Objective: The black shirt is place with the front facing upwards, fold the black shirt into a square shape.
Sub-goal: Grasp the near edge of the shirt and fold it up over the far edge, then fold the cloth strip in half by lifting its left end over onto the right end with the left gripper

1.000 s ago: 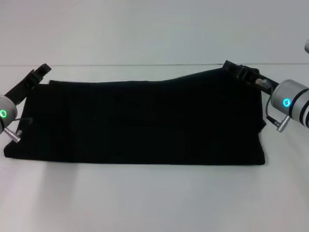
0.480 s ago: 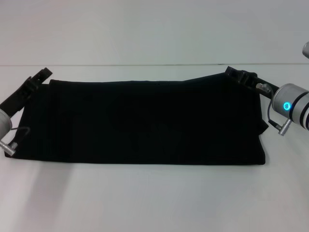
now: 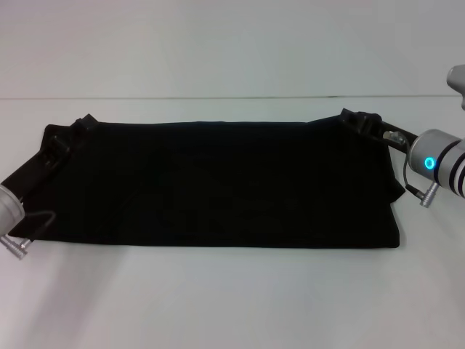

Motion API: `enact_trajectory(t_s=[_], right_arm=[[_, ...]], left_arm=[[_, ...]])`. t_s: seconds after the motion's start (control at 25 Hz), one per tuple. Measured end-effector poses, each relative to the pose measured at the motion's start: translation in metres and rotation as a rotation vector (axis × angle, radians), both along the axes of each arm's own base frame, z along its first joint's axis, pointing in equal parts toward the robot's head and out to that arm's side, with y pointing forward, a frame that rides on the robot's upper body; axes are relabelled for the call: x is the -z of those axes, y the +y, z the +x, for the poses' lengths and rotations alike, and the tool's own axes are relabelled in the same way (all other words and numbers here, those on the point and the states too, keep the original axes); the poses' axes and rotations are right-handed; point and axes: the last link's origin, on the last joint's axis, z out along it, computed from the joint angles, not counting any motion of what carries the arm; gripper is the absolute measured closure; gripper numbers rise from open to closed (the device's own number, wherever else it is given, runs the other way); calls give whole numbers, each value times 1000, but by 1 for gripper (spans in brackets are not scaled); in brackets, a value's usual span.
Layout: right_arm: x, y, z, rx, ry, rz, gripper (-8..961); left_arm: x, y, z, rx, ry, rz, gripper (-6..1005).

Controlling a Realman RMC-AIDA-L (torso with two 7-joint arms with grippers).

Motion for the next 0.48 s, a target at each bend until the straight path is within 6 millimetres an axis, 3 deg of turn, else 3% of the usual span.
enact_trajectory(t_s=[0.24, 0.48], right_arm=[[-2, -7, 12, 39, 18, 12, 384], [-12, -24, 30, 54, 151, 75, 384]], left_arm=[[1, -3, -1, 2, -4, -2, 408], [1, -7, 1, 27, -11, -1, 409]])
